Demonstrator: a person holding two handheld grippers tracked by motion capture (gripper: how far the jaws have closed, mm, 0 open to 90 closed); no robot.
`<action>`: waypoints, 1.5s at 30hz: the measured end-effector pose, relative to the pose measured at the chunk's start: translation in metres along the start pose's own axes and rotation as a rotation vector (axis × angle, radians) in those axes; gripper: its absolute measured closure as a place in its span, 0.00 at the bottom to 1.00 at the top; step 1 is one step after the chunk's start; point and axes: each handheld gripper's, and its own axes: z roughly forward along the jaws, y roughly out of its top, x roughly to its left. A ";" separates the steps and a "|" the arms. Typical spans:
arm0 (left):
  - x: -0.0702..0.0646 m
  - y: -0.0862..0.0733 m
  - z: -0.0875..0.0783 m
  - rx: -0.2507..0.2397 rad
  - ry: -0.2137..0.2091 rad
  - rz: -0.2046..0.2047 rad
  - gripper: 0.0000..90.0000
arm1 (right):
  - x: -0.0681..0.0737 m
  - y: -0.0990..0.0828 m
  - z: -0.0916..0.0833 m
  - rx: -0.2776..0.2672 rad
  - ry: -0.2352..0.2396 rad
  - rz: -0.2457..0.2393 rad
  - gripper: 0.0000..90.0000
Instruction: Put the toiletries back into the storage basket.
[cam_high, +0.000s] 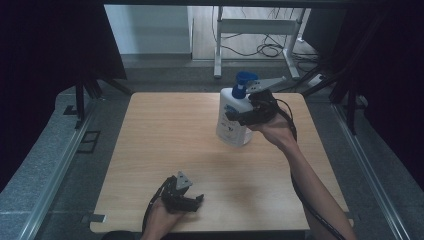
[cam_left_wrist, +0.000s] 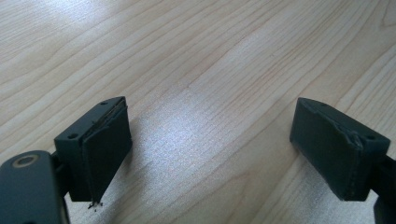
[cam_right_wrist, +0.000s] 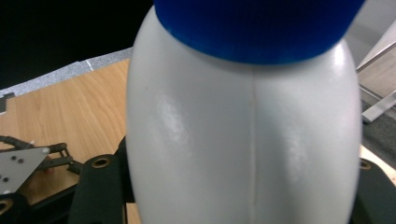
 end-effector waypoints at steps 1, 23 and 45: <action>0.000 0.000 0.000 0.000 0.000 0.000 0.13 | -0.002 0.001 0.000 0.000 -0.005 0.000 0.41; 0.000 0.000 0.000 0.000 -0.001 0.000 0.13 | -0.041 0.009 0.006 -0.005 -0.078 0.029 0.42; 0.000 0.000 0.000 -0.004 0.001 -0.002 0.13 | -0.067 -0.002 0.024 0.002 -0.135 0.055 0.42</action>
